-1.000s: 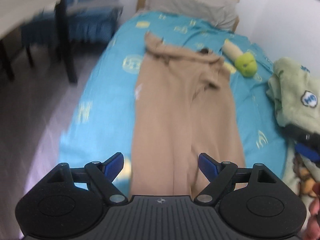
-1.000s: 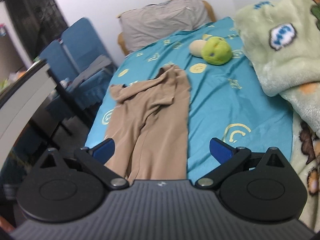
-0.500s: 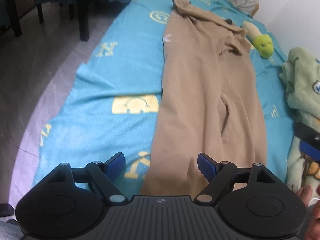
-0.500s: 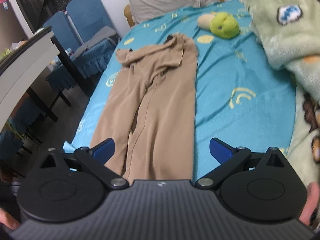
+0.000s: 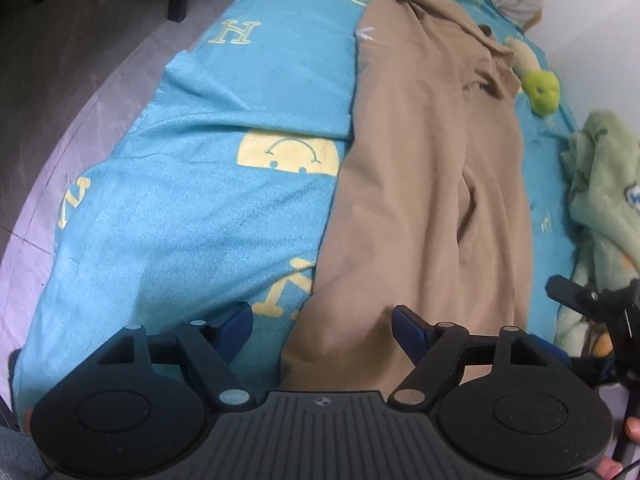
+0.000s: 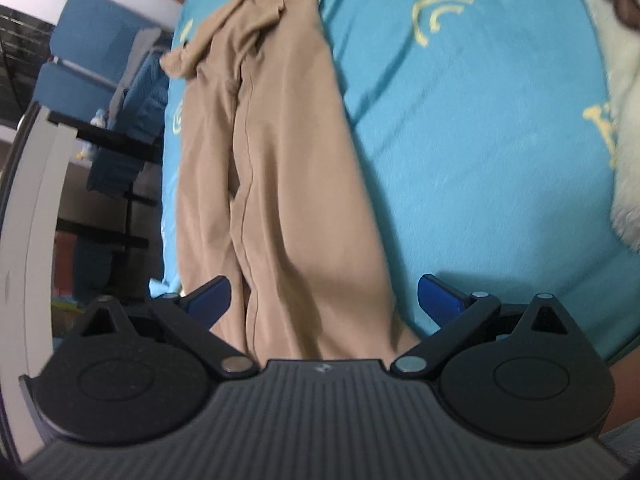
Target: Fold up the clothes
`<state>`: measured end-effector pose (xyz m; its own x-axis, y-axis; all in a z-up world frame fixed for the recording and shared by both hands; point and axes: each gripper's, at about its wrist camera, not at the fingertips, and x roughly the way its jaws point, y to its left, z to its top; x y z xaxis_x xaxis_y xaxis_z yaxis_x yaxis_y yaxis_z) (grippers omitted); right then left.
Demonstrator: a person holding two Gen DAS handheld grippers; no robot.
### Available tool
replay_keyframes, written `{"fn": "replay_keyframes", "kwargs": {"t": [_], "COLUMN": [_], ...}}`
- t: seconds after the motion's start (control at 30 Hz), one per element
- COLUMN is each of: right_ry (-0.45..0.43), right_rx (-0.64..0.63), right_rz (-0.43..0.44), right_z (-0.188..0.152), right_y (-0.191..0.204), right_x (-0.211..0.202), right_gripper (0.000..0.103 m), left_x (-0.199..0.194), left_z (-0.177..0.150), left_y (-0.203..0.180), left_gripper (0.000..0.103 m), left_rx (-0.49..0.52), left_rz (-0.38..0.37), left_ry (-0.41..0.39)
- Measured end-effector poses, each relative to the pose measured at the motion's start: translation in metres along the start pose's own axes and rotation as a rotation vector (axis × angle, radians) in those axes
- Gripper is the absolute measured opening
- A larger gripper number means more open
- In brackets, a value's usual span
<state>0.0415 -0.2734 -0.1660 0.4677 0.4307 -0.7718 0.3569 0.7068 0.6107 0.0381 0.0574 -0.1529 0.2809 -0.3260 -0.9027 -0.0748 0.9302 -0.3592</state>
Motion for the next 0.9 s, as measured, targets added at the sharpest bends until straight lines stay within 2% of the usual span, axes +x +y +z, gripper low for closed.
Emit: {"fn": "replay_keyframes", "kwargs": {"t": [0.1,0.17,0.23,0.27,0.3,0.37,0.4,0.43,0.5,0.53,0.6,0.67,0.73,0.8,0.9], "right_ry": [0.062,0.08,0.097,0.107,0.119,0.153,0.171,0.186,0.195,0.196,0.192,0.163,0.11,0.055,-0.032], "right_rx": [-0.012,-0.027,-0.046,-0.06,-0.097,-0.217,-0.267,-0.298,-0.357,-0.385,-0.433,-0.439,-0.411,-0.38,-0.365], "right_rz": [-0.008,-0.023,-0.039,-0.049,-0.068,-0.119,-0.139,-0.15,-0.183,-0.198,-0.215,-0.224,-0.203,-0.159,-0.08], "right_z": [-0.008,-0.014,-0.018,-0.021,-0.025,-0.035,-0.04,-0.045,-0.056,-0.061,-0.068,-0.066,-0.058,-0.053,-0.05], "right_y": [0.004,0.008,0.012,0.015,0.02,0.036,0.044,0.049,0.056,0.06,0.066,0.068,0.062,0.058,0.062], "right_x": [0.007,0.009,0.01,0.01,0.011,0.014,0.015,0.015,0.016,0.016,0.014,0.006,-0.01,-0.03,-0.067], "right_gripper": [0.081,0.079,0.073,0.071,0.069,0.067,0.065,0.063,0.051,0.046,0.015,0.01,0.009,0.008,0.008], "left_x": [0.0,0.0,-0.002,-0.003,-0.004,-0.006,-0.007,-0.009,-0.012,-0.016,-0.024,-0.038,-0.06,-0.08,-0.112], "left_z": [-0.007,-0.012,-0.017,-0.019,-0.02,-0.023,-0.025,-0.026,-0.029,-0.03,-0.03,-0.031,-0.033,-0.028,-0.021], "left_y": [-0.006,-0.01,-0.013,-0.015,-0.017,-0.022,-0.022,-0.023,-0.024,-0.023,-0.019,-0.013,-0.006,-0.007,-0.023], "left_gripper": [0.078,0.076,0.067,0.057,0.041,0.035,0.026,0.021,0.01,0.009,0.007,0.006,0.006,0.006,0.005], "left_rx": [0.055,0.087,0.112,0.128,0.149,0.189,0.197,0.202,0.211,0.205,0.183,0.154,0.107,0.065,0.072], "left_rz": [-0.019,-0.035,-0.038,-0.041,-0.043,-0.036,-0.03,-0.026,-0.019,-0.026,-0.047,-0.092,-0.152,-0.203,-0.257], "left_ry": [0.054,0.086,0.102,0.108,0.114,0.116,0.109,0.101,0.087,0.073,0.04,-0.018,-0.094,-0.167,-0.275]}}
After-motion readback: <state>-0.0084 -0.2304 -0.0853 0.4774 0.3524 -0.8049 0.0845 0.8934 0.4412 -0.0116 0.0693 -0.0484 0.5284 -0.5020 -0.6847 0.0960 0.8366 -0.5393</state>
